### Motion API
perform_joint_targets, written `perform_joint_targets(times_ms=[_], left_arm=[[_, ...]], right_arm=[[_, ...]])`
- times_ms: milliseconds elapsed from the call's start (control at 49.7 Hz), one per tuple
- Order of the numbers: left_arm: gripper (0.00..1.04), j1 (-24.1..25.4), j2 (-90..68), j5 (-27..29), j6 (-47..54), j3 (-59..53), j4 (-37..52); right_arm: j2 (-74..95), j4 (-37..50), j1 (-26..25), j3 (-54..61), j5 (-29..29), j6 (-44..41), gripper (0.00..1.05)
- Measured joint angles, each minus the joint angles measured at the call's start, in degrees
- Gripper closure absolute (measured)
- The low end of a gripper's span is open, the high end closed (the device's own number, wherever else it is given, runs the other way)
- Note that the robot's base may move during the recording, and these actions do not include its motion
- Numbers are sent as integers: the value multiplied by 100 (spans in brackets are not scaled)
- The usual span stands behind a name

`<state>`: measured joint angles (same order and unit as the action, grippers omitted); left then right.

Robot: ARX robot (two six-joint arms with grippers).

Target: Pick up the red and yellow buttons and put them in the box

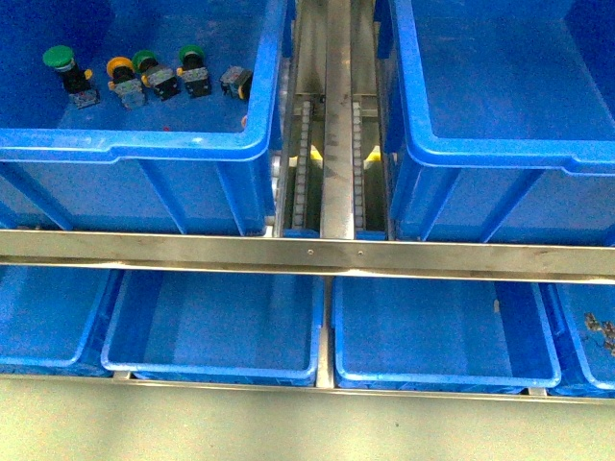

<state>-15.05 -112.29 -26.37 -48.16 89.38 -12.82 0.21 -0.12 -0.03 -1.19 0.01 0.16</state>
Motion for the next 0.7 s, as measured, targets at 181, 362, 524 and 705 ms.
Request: perform_joint_targets(times_ms=[181, 362, 524, 705], left_arm=[[71, -706, -339, -354, -339, 358, 22], [71, -1165, -778, -402, -612, 706, 48], [71, -1416, -1163, -365, -927, 1014, 81], [71, -1554, -1464, -330, -1204, 1519, 26]], right_arm=[[0, 0, 2, 0, 0, 0, 6], [-2, 0, 2, 0, 0, 0, 6], [0, 0, 2, 0, 0, 0, 6], [0, 0, 2, 0, 0, 0, 6]])
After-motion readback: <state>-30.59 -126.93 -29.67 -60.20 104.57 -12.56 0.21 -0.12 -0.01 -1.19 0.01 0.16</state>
